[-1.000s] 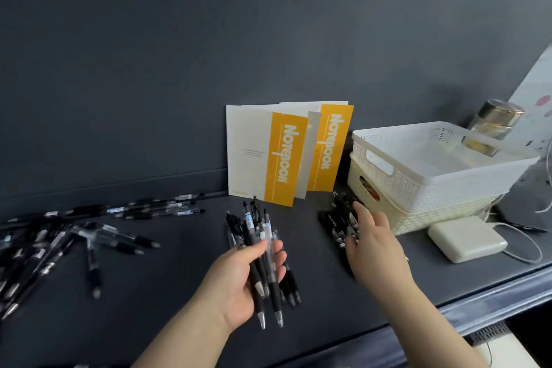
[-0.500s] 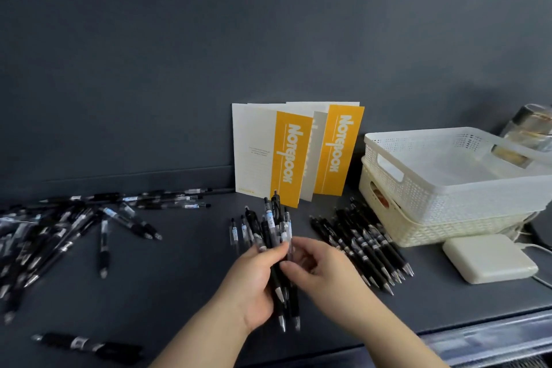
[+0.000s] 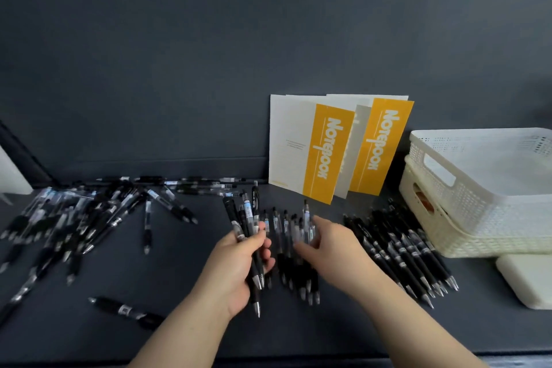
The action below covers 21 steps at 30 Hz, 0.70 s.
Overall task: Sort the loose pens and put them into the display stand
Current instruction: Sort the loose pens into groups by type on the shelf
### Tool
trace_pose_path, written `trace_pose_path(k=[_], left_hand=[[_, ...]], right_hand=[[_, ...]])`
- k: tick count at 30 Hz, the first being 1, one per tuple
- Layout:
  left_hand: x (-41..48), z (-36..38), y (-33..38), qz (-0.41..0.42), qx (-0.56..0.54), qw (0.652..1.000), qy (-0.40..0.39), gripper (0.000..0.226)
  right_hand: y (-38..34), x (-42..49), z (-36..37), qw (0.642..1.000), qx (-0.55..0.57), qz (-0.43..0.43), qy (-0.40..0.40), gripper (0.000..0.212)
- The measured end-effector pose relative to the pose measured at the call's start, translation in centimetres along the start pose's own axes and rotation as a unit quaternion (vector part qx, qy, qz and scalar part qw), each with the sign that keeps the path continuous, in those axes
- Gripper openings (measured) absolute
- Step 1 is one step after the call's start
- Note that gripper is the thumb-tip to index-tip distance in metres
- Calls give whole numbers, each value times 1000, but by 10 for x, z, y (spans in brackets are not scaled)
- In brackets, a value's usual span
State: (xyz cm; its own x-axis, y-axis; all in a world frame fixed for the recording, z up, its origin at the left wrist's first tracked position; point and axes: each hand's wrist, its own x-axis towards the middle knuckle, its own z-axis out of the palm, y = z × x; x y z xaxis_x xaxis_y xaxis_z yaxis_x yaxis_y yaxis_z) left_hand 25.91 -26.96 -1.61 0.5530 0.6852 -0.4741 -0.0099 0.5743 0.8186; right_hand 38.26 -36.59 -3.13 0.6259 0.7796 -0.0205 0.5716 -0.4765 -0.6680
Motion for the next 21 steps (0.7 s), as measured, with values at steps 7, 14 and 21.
trace_pose_path(k=[7, 14, 21], left_hand=[[3, -2, -2, -26, -16, 999, -13, 22], [-1, 19, -1, -60, -40, 993, -93, 14], [2, 30, -5, -76, -27, 989, -125, 20]], right_hand=[[-6, -5, 3, 997, 36, -18, 70, 19], [-21, -9, 9, 989, 146, 2, 13, 21], [-14, -10, 1, 987, 151, 27, 47, 23]])
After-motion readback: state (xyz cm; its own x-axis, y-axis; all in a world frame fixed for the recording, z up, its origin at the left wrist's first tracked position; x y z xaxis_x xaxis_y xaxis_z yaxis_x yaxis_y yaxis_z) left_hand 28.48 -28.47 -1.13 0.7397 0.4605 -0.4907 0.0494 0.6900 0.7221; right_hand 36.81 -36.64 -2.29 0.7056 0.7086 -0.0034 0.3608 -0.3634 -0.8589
